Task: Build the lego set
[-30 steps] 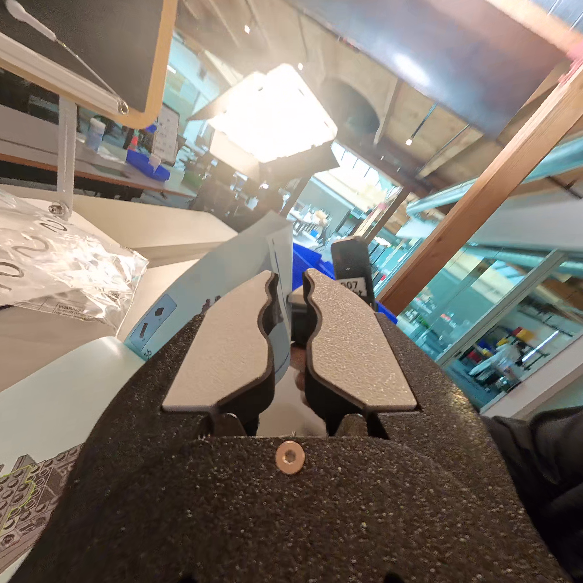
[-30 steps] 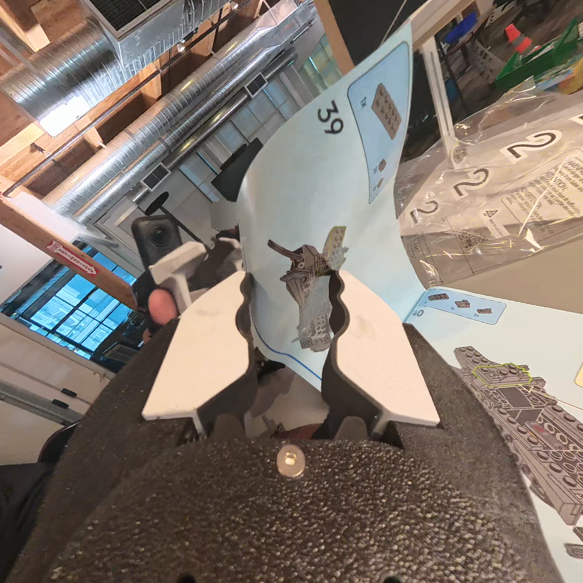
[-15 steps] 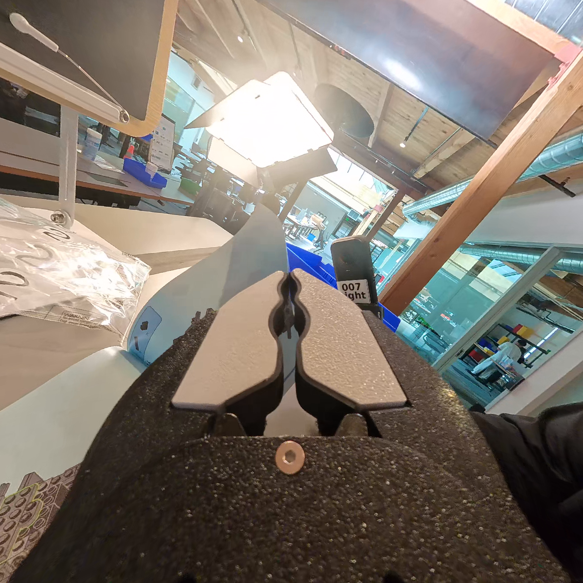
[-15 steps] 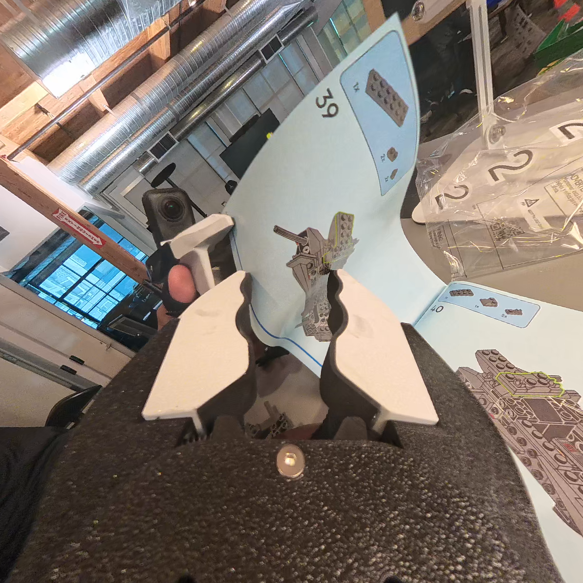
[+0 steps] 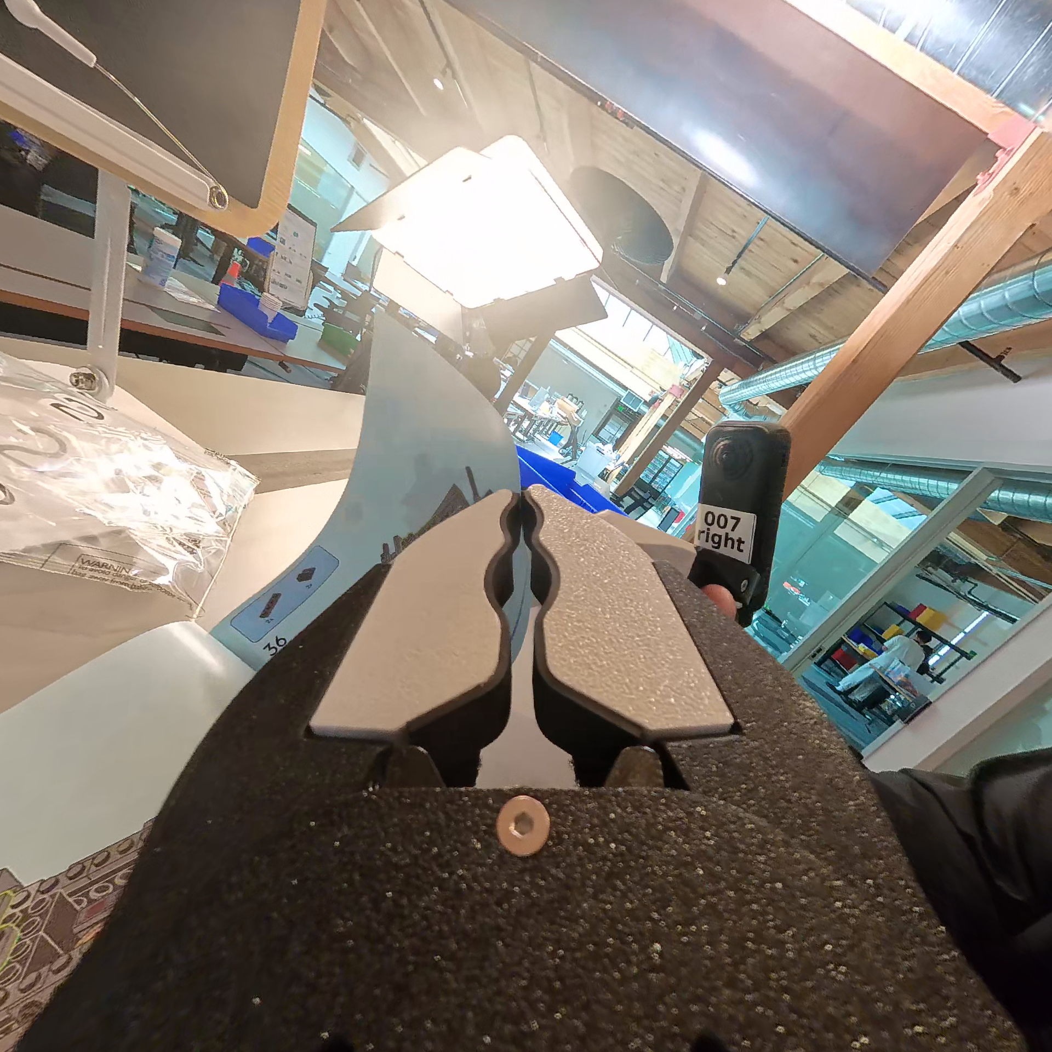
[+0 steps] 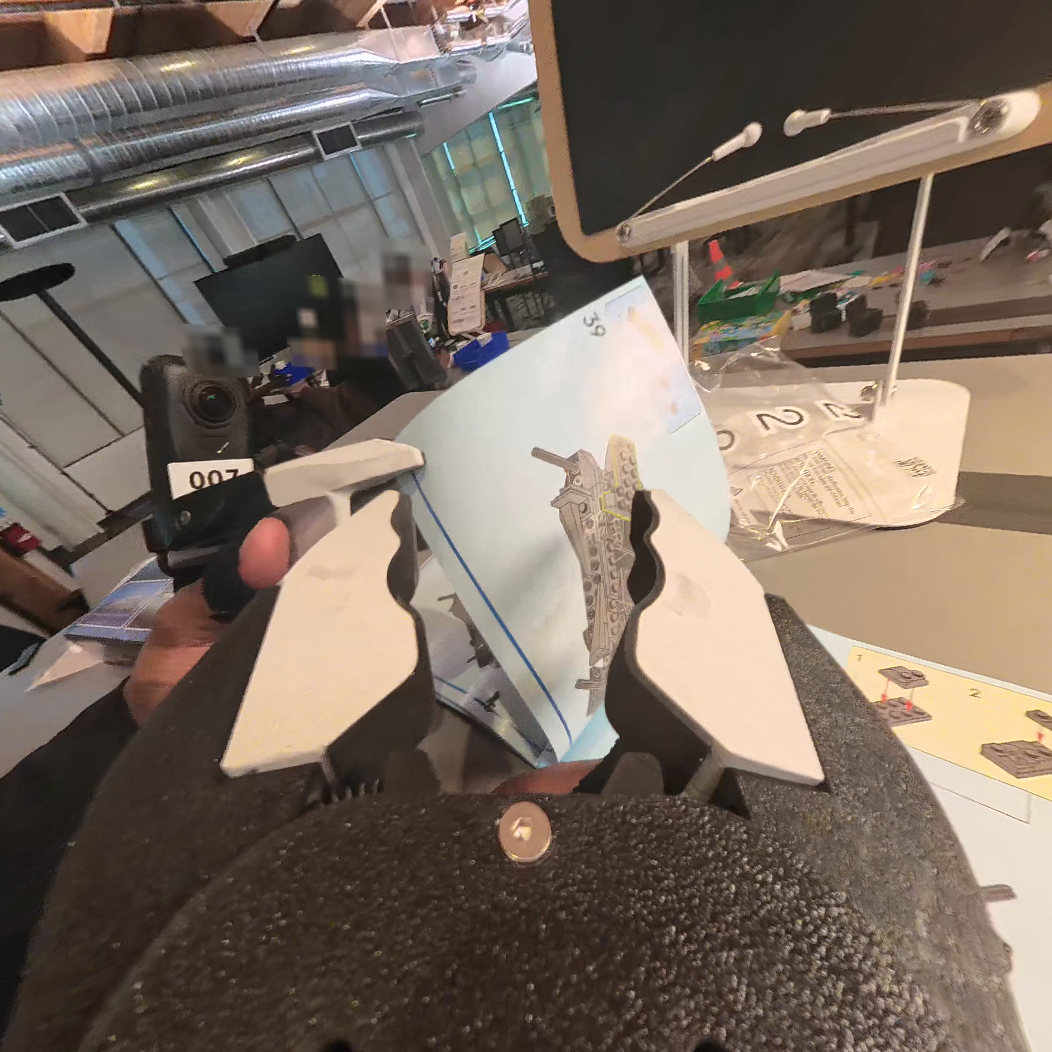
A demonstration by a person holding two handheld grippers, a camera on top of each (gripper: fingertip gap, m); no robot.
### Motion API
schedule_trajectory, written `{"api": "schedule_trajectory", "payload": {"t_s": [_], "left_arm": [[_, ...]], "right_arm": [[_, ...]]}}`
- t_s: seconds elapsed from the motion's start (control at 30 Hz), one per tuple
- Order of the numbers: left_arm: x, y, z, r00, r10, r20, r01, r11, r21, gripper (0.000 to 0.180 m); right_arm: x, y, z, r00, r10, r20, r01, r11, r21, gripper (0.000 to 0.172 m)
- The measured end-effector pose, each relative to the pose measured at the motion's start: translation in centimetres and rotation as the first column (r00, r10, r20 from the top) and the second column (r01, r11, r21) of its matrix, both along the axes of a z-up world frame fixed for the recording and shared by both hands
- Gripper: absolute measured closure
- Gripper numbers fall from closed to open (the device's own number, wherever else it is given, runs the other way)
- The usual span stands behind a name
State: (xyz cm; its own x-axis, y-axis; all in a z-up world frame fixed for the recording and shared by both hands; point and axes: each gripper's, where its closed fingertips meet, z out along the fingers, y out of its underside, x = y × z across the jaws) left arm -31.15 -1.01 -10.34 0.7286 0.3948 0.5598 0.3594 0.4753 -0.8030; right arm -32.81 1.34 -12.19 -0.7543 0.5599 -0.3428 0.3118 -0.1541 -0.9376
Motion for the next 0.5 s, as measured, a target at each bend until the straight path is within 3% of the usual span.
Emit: {"api": "schedule_trajectory", "payload": {"t_s": [0.2,0.5], "left_arm": [[0.2,0.6,-0.1,0.999,-0.034,0.009,0.034,0.999,0.002,0.18],[0.2,1.1,-0.6,0.997,-0.061,0.04,0.061,0.998,0.005,0.176]], "right_arm": [[0.2,-0.6,-0.9,1.0,0.03,0.008,-0.03,0.999,0.036,0.1],[0.3,-0.8,-1.5,0.996,0.071,0.046,-0.071,0.997,0.002,0.124]]}}
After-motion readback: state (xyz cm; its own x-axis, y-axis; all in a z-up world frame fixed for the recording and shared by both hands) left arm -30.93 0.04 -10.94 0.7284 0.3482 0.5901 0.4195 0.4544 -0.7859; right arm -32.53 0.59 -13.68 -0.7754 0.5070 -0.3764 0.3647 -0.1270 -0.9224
